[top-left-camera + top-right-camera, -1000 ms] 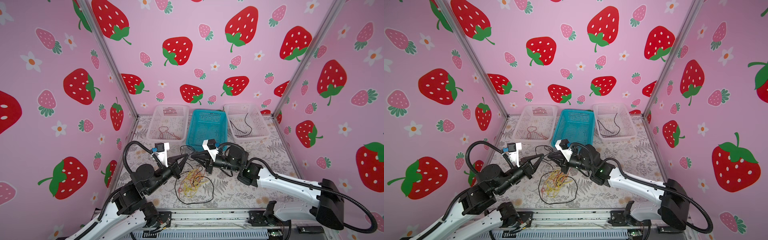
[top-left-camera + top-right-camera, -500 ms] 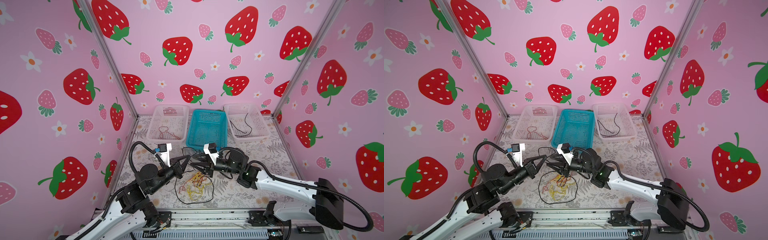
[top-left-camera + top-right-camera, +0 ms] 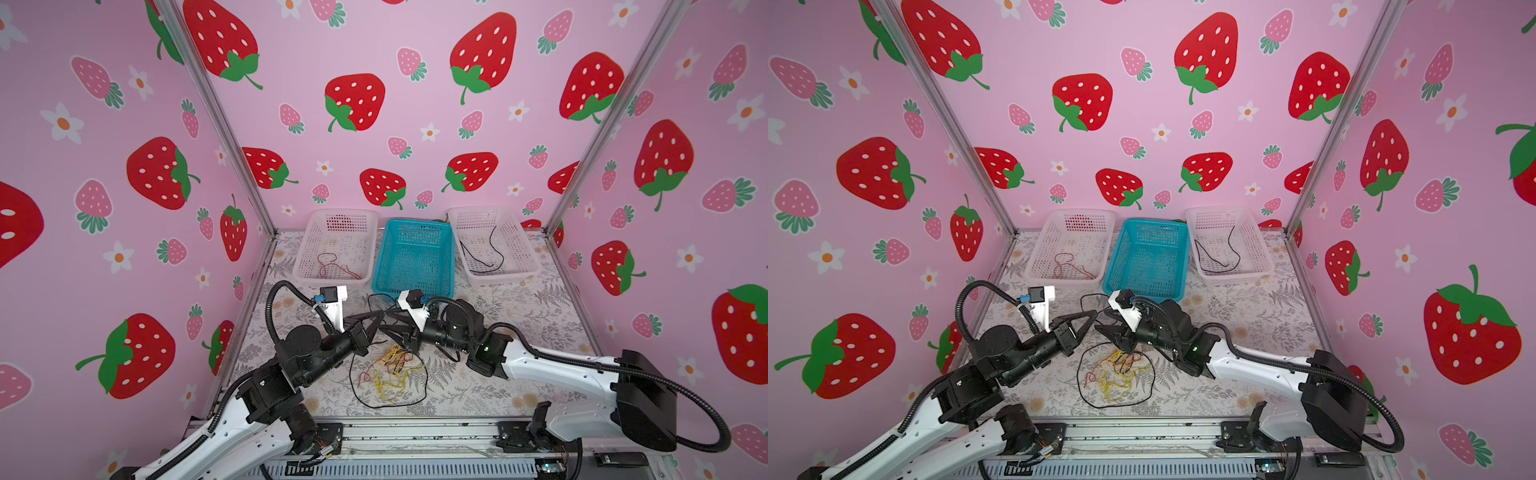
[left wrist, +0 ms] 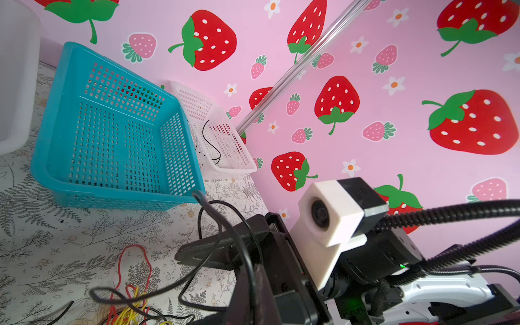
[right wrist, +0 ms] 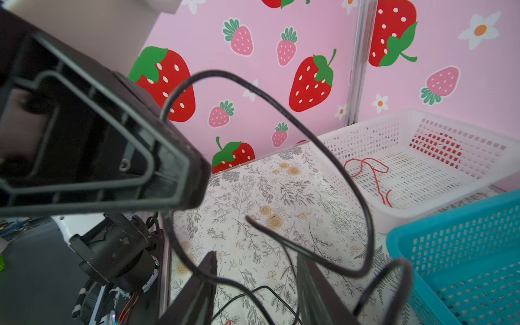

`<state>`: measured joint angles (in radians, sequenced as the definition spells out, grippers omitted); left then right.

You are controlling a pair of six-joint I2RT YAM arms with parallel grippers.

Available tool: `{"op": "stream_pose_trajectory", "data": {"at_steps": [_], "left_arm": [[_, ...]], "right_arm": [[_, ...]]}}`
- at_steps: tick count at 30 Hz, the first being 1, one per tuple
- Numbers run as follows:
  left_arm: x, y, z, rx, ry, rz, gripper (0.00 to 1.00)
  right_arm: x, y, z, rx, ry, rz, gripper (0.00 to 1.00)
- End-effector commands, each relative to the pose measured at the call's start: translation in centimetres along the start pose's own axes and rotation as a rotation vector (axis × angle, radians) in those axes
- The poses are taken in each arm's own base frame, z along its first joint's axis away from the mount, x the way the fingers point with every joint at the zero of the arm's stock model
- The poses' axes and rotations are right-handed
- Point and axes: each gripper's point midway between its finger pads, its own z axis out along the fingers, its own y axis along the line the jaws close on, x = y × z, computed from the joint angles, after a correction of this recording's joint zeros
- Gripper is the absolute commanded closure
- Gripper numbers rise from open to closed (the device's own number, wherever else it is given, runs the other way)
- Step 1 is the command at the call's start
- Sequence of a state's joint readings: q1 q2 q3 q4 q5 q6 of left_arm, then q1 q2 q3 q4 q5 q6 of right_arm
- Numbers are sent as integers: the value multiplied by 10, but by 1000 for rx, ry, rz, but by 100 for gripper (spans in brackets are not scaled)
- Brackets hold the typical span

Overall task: Untangle the cables
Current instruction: 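Hold the black wire with both grippers close together above the tangle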

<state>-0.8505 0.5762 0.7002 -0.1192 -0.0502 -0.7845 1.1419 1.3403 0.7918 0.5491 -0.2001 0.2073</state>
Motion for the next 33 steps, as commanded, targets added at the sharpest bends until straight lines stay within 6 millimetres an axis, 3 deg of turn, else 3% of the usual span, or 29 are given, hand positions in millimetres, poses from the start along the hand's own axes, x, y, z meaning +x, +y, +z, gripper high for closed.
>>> {"op": "stream_pose_trajectory", "data": {"at_steps": [1,7,13,20,30,33], "left_arm": [[-20,-19,-6,53,-53,-30,100],[-15,-16,-3,50,-40,-47,100],[-16,-17,-2,59,-49,-59,100],[-14,-17,-4,76,-55,-77,100],[-14,-15,-10,89,-72,-86,100],[-14,-15,-11,90,-74,-86,100]], "right_arm": [[-1,-13,2,95,4,-46,51],[-7,-10,2,87,-53,-7,49],[-6,8,15,-38,-87,79,46],[-9,3,24,-26,-134,117,45],[-10,-3,39,-10,-153,117,53],[-13,-6,39,4,-165,119,66]]}}
